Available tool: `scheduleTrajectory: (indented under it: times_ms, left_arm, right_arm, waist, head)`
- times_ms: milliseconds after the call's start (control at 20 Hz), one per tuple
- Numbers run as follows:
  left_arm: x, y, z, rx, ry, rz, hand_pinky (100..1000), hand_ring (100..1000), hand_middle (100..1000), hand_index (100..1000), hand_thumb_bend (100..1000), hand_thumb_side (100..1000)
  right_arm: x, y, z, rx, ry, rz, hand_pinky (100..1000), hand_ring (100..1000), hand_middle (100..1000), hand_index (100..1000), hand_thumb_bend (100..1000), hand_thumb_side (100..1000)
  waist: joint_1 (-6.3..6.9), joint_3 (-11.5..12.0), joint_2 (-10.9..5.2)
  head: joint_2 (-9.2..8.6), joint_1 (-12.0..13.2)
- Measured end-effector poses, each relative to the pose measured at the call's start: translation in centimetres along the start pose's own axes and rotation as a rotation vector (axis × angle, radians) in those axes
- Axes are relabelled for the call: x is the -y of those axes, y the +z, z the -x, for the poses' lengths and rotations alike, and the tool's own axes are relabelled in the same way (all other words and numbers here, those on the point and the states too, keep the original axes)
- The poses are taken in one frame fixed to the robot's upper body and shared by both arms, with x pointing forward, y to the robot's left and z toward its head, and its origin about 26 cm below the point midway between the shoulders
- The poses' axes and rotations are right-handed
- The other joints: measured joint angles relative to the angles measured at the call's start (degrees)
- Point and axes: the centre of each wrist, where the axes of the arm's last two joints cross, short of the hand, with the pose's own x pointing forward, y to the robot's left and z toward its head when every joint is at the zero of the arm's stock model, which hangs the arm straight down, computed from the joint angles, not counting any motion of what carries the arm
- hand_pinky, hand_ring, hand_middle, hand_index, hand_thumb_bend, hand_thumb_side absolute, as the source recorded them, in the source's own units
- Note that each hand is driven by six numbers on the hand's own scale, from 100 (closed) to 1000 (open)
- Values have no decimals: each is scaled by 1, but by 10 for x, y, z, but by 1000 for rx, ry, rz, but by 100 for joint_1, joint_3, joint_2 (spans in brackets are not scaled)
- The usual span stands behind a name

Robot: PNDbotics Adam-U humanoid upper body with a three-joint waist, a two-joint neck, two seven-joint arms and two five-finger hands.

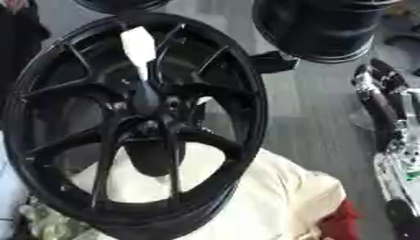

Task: Pull the pin out of the wheel hub.

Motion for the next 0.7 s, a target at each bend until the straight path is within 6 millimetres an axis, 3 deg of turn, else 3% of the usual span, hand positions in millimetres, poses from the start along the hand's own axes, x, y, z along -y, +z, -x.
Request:
scheduleTrajectory:
  times_ms: [700]
  left_arm:
    - [1,-4,-6,22,-9,4,851,749,693,784,538,635]
  right_arm:
    - [1,2,2,-8,3,2,876,771,774,881,157,461]
  waist:
    - [37,-2,5]
  head:
    - [-46,-120]
